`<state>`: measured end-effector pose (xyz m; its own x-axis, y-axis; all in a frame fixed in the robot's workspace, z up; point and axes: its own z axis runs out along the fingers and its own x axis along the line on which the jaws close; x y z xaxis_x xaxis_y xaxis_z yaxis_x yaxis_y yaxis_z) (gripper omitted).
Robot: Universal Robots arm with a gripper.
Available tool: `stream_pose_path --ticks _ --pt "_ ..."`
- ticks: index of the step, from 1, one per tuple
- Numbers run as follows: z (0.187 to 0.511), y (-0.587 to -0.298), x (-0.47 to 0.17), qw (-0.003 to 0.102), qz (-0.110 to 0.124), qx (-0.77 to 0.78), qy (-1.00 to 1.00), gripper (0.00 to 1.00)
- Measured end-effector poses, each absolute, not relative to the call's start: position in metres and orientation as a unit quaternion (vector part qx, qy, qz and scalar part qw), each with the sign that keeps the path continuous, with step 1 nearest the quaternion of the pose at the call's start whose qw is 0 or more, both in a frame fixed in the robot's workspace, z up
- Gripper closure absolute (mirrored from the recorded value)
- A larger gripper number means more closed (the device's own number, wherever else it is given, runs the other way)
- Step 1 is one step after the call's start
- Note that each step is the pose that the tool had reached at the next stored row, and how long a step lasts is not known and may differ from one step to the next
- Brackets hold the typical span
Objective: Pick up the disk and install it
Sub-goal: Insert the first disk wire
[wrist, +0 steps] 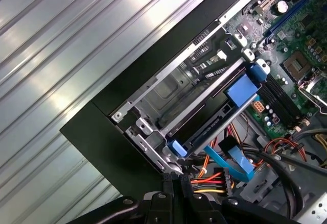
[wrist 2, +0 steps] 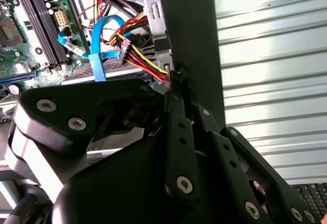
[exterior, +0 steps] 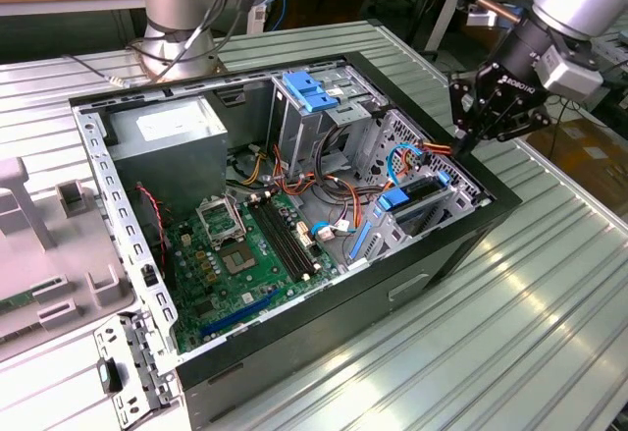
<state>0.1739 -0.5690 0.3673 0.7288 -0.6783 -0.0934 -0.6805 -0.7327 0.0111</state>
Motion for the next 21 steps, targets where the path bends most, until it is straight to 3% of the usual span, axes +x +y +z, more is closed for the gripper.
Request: stream_pose_path --ticks 8,12,21 --pt "0.365 -0.57 0.155 0.012 0.046 -0.93 0.365 0.83" --pt "0.354 -0.571 0.114 0.012 0.045 -0.928 0.37 0.83" --pt "0.354 -0.571 0.114 0.015 0.045 -0.903 0.427 0.83"
